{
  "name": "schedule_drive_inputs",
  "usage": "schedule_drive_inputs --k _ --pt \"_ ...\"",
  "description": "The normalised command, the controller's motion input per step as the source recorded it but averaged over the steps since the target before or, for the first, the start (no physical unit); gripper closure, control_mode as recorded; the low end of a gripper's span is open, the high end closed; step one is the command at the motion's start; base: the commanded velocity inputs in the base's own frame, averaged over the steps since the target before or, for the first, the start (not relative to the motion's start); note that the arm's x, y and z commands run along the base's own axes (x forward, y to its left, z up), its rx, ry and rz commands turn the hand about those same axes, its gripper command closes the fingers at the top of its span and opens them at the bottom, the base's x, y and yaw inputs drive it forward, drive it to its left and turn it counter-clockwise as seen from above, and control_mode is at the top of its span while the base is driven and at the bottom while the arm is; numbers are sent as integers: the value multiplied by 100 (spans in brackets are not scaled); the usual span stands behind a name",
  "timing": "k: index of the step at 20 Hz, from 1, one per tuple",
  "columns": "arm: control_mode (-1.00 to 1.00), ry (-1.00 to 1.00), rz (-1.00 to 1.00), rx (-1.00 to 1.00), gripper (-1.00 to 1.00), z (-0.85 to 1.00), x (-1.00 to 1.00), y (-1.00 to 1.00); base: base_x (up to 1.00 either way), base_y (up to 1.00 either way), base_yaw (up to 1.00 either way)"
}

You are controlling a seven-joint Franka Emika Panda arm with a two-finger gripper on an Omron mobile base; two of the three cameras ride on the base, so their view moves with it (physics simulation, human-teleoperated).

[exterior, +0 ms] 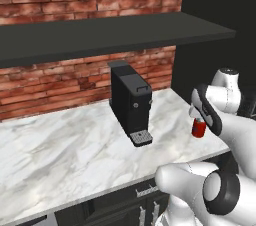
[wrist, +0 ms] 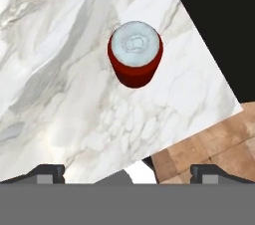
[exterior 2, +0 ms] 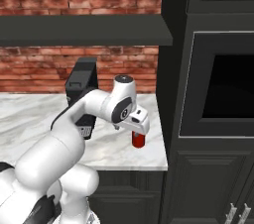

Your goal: Four empty soda cans are scattered around the kitchen. Gather all the cans and cluster them next to the stove for recycling.

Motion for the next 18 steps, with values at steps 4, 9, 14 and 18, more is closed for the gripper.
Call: schedule_drive_inputs --k 4,9,14,18 --pt "-100 3 0 0 -100 -16 18 -5 0 0 0" --pt "-100 1 0 0 -100 -13 12 -5 0 0 0" --pt "-100 0 0 0 -100 -10 13 -6 0 0 0" --pt "-100 0 0 0 -100 -9 14 -3 0 0 0"
